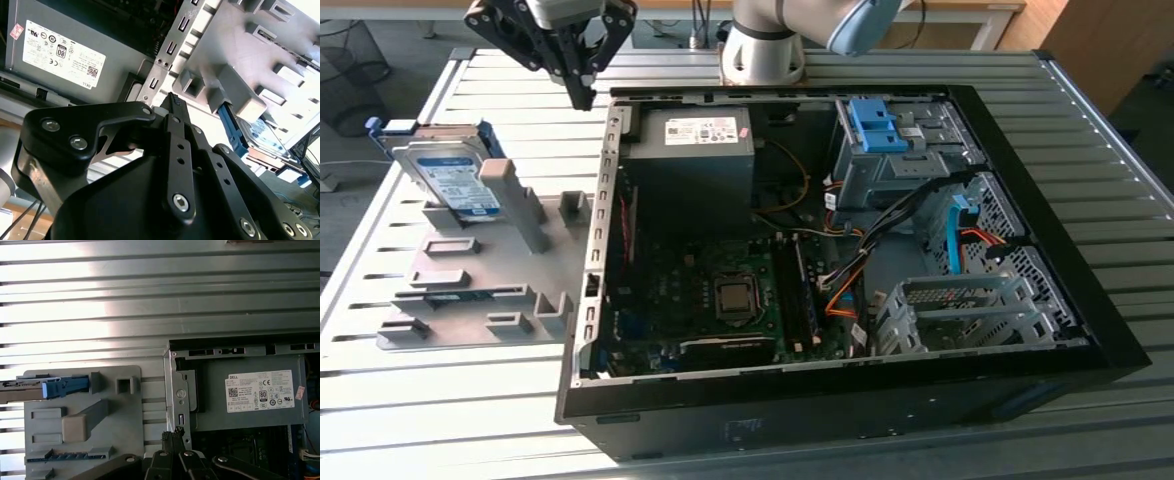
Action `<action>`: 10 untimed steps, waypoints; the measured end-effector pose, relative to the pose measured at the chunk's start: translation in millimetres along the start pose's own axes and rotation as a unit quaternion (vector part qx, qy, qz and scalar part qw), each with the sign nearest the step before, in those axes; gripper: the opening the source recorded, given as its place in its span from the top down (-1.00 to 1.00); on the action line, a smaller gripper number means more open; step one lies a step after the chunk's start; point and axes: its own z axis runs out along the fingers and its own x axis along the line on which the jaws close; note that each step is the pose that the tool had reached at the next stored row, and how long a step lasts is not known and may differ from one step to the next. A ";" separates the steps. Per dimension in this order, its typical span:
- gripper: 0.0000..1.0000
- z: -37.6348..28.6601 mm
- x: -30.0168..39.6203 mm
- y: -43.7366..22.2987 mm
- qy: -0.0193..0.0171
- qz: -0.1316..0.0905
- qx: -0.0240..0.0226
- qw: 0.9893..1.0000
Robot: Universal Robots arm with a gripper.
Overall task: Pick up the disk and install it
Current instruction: 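Reach for the disk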
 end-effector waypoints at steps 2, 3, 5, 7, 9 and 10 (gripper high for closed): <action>0.79 0.2 0.8 -0.1 0.000 0.000 0.000 1.000; 0.79 0.3 1.0 -0.1 0.000 0.000 0.000 1.000; 0.79 0.4 1.4 -0.1 0.000 0.000 0.000 1.000; 0.79 0.4 1.8 -0.2 0.000 0.000 0.000 1.000; 0.79 0.7 2.6 -0.2 0.000 0.000 0.000 1.000; 0.79 1.0 3.3 -0.3 0.000 0.000 0.000 1.000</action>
